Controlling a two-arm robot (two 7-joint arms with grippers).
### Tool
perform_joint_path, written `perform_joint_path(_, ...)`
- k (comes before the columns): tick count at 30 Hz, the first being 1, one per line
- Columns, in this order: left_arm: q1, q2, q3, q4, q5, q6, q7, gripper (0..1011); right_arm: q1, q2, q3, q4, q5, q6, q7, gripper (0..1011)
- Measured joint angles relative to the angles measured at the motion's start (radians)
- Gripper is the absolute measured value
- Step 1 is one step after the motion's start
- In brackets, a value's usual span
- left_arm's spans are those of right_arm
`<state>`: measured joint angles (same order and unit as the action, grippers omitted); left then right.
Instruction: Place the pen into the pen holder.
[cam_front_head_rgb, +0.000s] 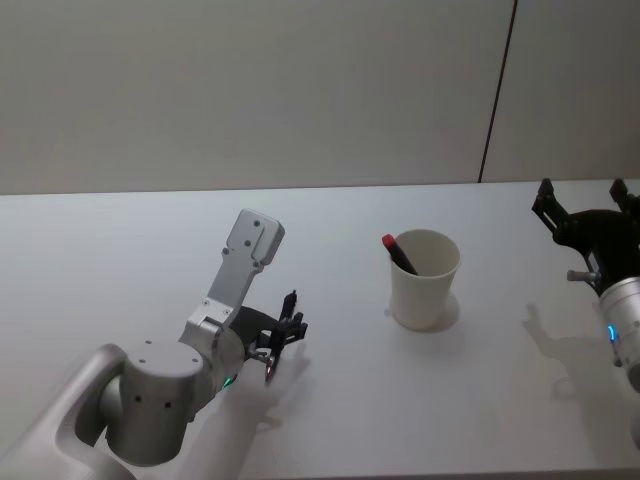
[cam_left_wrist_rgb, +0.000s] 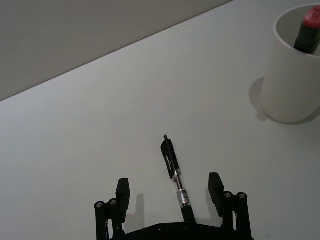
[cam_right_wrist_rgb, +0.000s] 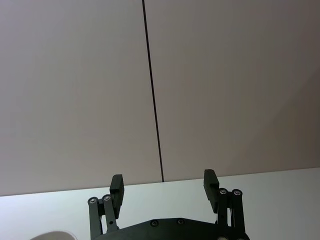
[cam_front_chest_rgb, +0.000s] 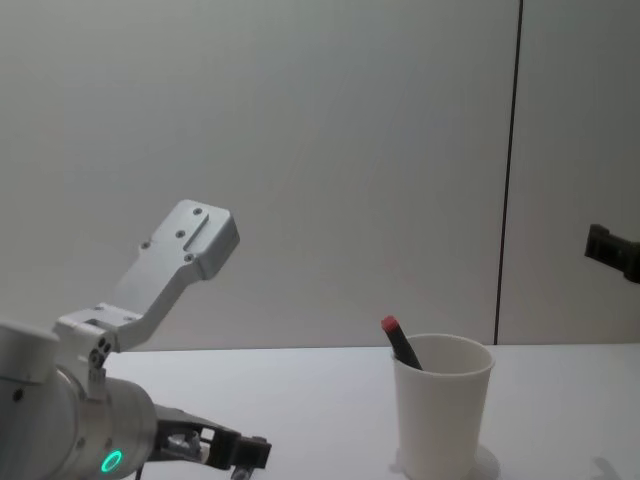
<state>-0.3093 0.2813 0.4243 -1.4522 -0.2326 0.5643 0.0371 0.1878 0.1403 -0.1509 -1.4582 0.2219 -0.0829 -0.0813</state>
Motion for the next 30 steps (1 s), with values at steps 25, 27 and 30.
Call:
perform_joint_path(25,-0.009,-0.019,-0.007,0.026,-0.003,0.074,-0.026,1004,0.000,0.000,0.000,0.000,0.000,0.000,0.000,1002)
perform_joint_path(27,-0.010,-0.021,-0.007,0.028,0.000,0.077,-0.027,1004,0.000,0.000,0.000,0.000,0.000,0.000,0.000,1002)
perform_joint_path(30,-0.012,-0.023,-0.007,0.032,0.005,0.082,-0.030,1004,0.000,0.000,0.000,0.000,0.000,0.000,0.000,1001)
